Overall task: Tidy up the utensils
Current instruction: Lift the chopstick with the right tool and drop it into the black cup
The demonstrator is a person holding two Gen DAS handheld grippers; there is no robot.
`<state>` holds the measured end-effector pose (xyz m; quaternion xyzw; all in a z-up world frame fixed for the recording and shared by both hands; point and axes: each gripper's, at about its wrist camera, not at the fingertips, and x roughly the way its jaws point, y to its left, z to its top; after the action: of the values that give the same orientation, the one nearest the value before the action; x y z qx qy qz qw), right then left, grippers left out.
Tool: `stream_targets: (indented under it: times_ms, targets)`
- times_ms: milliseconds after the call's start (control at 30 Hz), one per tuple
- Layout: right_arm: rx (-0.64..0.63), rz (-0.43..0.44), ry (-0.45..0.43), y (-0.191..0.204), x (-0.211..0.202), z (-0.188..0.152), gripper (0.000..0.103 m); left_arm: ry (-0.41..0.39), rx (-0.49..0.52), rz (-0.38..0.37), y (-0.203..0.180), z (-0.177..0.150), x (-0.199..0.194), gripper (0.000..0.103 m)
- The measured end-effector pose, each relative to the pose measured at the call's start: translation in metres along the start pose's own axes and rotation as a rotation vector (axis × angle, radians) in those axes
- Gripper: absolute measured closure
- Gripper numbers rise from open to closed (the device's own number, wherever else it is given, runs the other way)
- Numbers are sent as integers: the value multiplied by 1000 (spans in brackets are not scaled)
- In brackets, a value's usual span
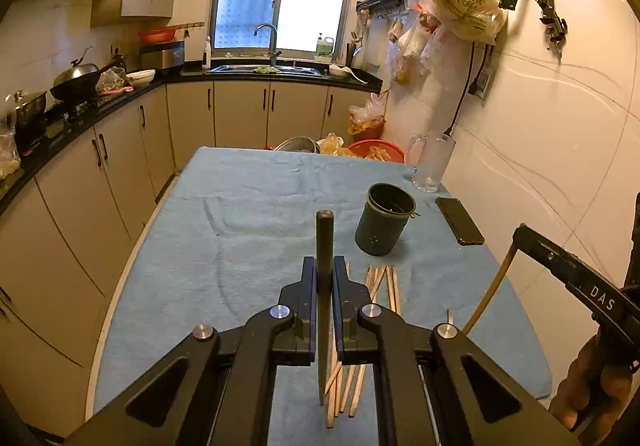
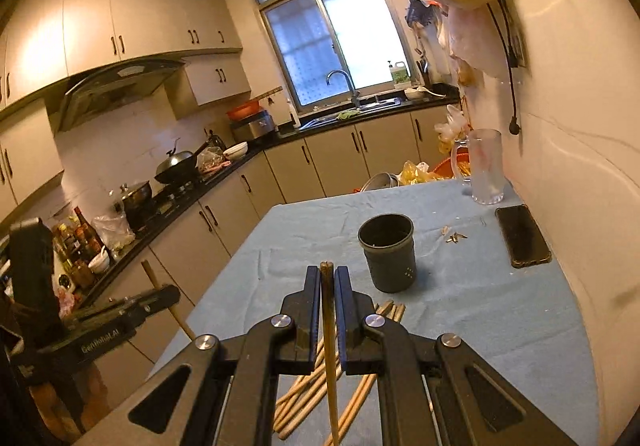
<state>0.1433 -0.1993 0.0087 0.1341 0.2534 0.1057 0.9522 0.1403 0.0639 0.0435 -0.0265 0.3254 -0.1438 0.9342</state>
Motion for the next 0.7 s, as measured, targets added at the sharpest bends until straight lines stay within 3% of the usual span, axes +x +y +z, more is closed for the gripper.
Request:
stream_targets:
  times_ms: [400, 700]
  targets:
    - [-8, -2, -58, -3, -34, 13, 95, -74, 23, 0, -16, 18, -24, 96]
    - [-4, -7, -126, -18, -41, 56, 95, -99, 22, -31, -27, 63, 1, 96]
